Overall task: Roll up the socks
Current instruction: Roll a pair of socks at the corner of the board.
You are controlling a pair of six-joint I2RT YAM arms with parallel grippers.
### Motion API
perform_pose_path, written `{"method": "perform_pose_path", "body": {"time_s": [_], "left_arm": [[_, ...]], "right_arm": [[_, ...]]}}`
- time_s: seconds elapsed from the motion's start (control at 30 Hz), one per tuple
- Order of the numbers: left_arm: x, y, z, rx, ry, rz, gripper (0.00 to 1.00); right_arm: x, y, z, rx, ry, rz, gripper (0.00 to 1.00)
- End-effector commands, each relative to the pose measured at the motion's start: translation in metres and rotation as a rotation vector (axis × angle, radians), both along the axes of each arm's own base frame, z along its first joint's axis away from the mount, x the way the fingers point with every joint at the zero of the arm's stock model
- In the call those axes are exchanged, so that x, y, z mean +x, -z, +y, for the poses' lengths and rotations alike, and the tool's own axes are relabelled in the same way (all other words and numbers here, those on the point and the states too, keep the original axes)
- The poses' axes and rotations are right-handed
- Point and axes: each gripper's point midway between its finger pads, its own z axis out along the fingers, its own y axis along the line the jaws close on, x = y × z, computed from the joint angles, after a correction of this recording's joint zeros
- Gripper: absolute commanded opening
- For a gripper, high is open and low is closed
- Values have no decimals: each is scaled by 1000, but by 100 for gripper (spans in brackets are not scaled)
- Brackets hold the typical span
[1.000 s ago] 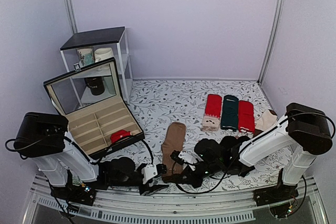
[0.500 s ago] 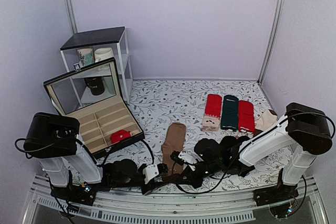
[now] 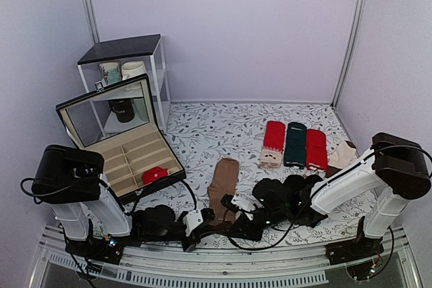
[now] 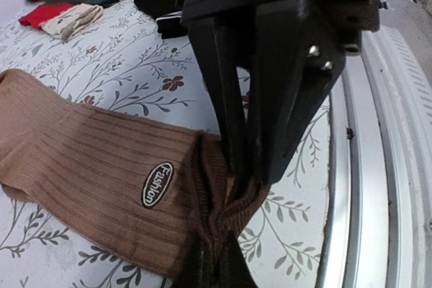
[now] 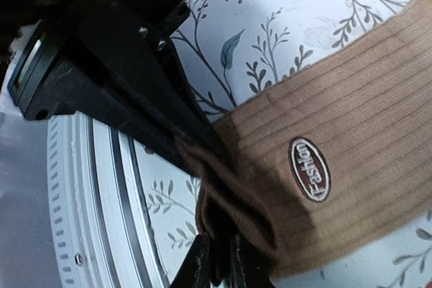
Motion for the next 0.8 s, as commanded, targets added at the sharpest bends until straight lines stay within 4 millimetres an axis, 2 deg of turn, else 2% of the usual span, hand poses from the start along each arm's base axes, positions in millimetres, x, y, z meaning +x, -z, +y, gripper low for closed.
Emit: {"method": "perform_pose_path", "body": {"time_s": [0.0,0.1,0.2,0.37,0.53,0.77], "left_arm": [[-10,7,9,4,-9,116,0],[-13,13,17,13,-20,173,0],[-17,21,20,39,-19,210,0],[-17,25,16,59,-16,219,0],[-17,29,18,67,-17,236,0],[-16,31,20,76,-24,245,0]], "right_arm": [[11,-31,-13,84,36,-140,22],[10,-58,-24,208,23,-255,40],[5,-71,-35,307,-15,-370,49],[-1,-57,-26,284,-132,-450,53],[0,-44,-14,286,-185,-552,55],[-14,-31,8,269,-296,-562,55]]}}
